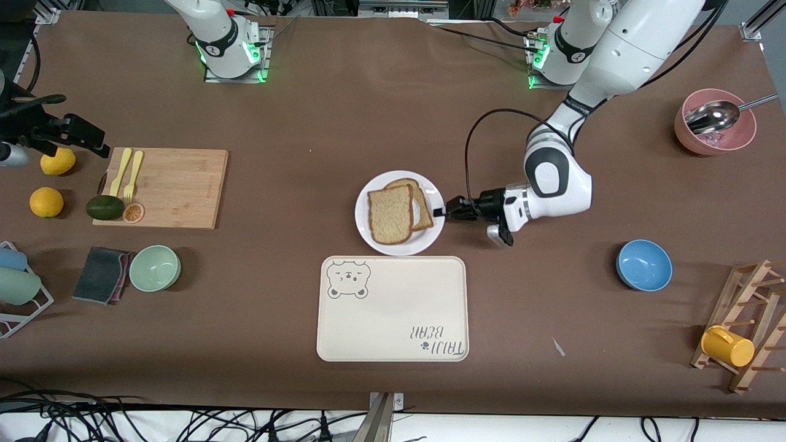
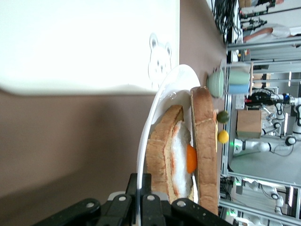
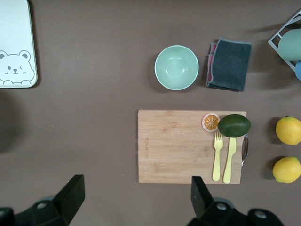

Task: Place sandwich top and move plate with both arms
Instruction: 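Slide the white plate with the left gripper onto the bear tray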

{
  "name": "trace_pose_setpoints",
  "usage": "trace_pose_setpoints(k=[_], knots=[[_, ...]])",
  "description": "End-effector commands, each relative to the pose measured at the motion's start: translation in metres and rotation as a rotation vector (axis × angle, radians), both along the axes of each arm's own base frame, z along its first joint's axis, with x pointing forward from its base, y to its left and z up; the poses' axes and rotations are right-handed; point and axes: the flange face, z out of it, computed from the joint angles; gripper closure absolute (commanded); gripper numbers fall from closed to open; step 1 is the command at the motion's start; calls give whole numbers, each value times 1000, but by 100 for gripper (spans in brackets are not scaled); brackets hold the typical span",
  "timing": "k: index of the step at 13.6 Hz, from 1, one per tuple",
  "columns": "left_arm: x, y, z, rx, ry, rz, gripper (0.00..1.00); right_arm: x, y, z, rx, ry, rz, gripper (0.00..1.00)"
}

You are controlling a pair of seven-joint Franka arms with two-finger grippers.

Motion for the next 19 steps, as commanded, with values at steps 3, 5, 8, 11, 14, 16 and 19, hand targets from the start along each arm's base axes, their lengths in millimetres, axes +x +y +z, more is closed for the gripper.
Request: trace_pose_setpoints(k=[3, 5, 8, 11, 14, 16, 19], knots=[[77, 11, -6, -9, -10, 47, 100, -3, 0, 1, 11, -4, -16, 0], [102, 4, -8, -15, 22, 78, 100, -4, 1, 1, 11, -3, -14, 0], [132, -7, -11, 2, 107, 154, 100, -3, 1, 0, 13, -1, -15, 0], [147, -21, -19, 39, 104, 213, 100, -3, 1, 1, 19, -5, -17, 0], [151, -35, -24, 59, 94, 261, 100, -3, 0, 0, 19, -3, -18, 0], [150, -38, -27, 62, 96, 259, 100, -3, 0, 0, 24, -5, -18, 0], [149, -35, -35, 74, 94, 271, 98, -3, 0, 0, 24, -5, -18, 0]])
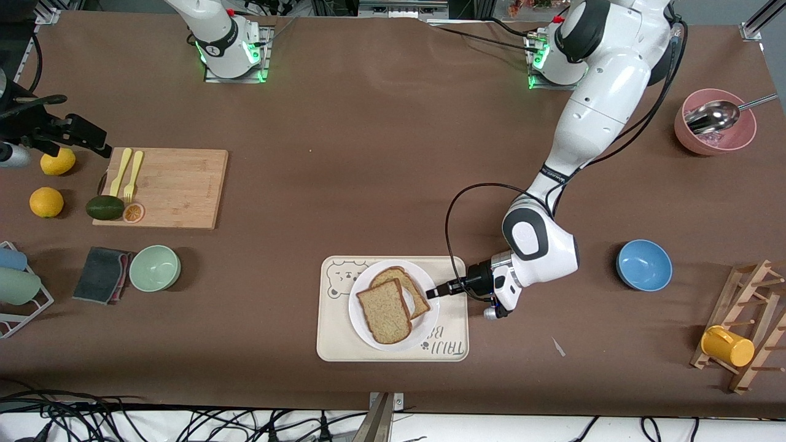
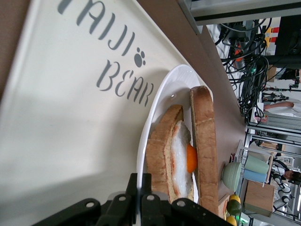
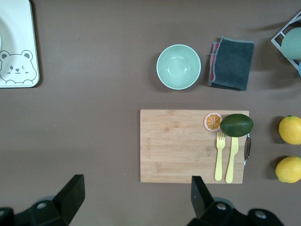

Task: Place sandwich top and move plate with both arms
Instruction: 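Slide the white plate with the left gripper onto the bear tray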

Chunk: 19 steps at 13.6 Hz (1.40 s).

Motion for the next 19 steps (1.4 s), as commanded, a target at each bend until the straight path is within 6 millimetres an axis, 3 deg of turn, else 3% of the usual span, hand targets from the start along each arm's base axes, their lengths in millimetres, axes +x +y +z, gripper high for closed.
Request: trace_pose_setpoints(k=[1, 3, 6, 10, 16, 19], knots=[[8, -2, 3, 5, -10, 9, 92, -3, -1, 1, 15, -5, -16, 0], [11, 4, 4, 5, -14, 14, 85, -3, -1, 1, 15, -8, -18, 0], [17, 20, 7, 6, -20, 18, 84, -3, -1, 2, 15, -10, -18, 0], [24, 54, 20, 14, -7, -18, 79, -3, -1, 2, 15, -12, -18, 0], [30, 60, 77, 273, -22, -163, 1, -3, -1, 2, 15, -10, -18, 0], [24, 51, 100, 502, -15, -265, 0, -4, -1, 2, 15, -5, -18, 0]])
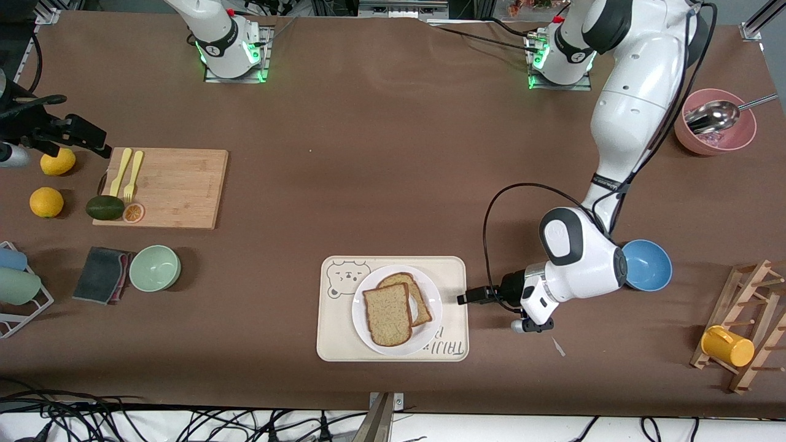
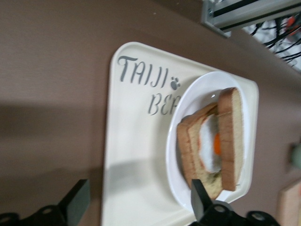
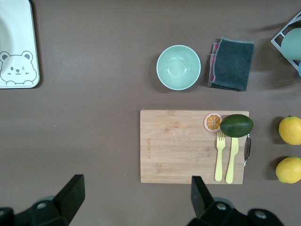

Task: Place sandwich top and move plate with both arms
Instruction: 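Release the plate rim and lift the left gripper away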

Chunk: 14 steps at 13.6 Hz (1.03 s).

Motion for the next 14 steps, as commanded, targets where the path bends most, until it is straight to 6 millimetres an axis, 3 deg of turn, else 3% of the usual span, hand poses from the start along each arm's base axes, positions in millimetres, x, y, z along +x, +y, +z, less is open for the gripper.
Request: trace_pose_setpoints(k=[1, 4, 7, 11, 14], knots=[[-12, -9, 28, 214, 12, -64, 0, -4, -1, 2, 15, -3, -16, 0], [-28, -12, 62, 418, 40, -56, 0, -4, -1, 1, 15, 0, -16, 0], [-52, 5, 119, 468, 44, -60, 0, -4, -1, 2, 15, -2, -15, 0], [-89, 52, 210, 529, 123, -52, 0, -4, -1, 3, 15, -2, -15, 0], [-117, 98, 293, 558, 132, -10, 0, -4, -1, 2, 15, 0, -15, 0]])
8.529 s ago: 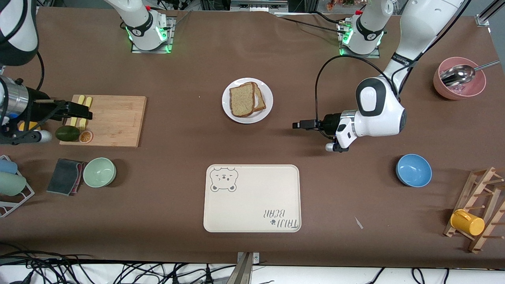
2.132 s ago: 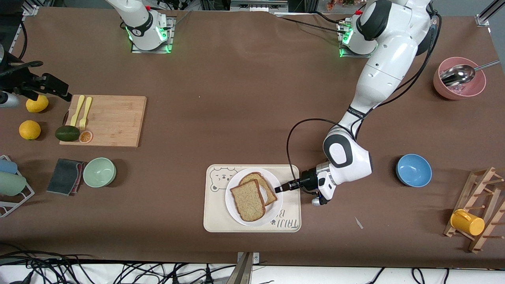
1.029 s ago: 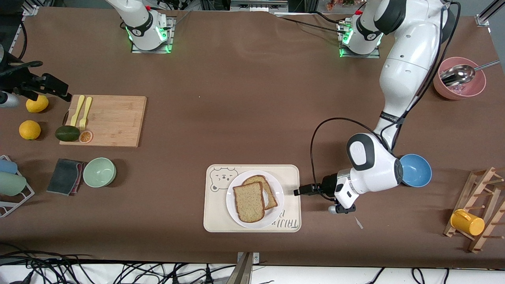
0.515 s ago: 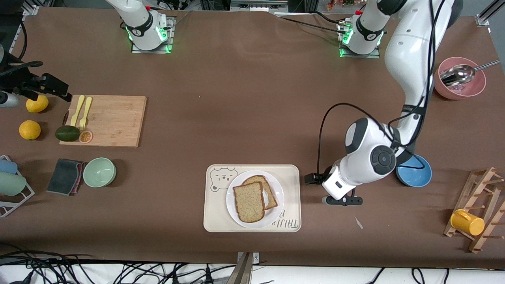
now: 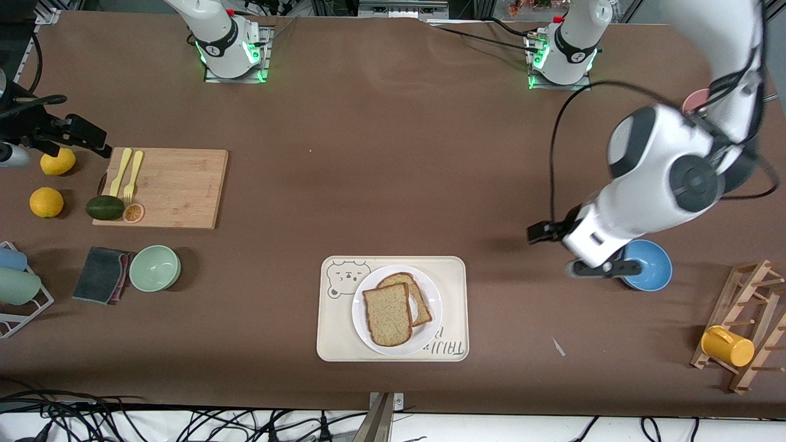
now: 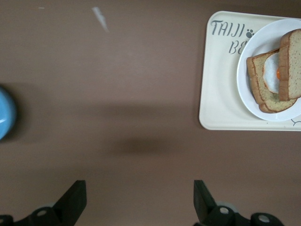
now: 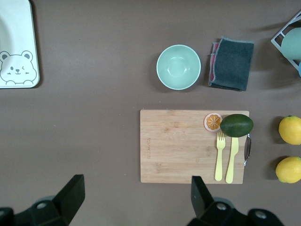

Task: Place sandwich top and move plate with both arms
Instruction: 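Release the plate rim and lift the left gripper away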

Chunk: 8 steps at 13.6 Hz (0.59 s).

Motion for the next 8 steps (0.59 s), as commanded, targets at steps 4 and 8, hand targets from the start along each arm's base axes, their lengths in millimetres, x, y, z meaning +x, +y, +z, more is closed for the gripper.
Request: trace_pose_setpoints(k=[4, 8], knots=[[-61, 85, 115, 78, -42, 106, 0, -4, -1, 3, 15, 0, -16, 0], [-82, 120, 142, 90, -27, 79, 0, -4, -2, 3, 15, 0, -18, 0]])
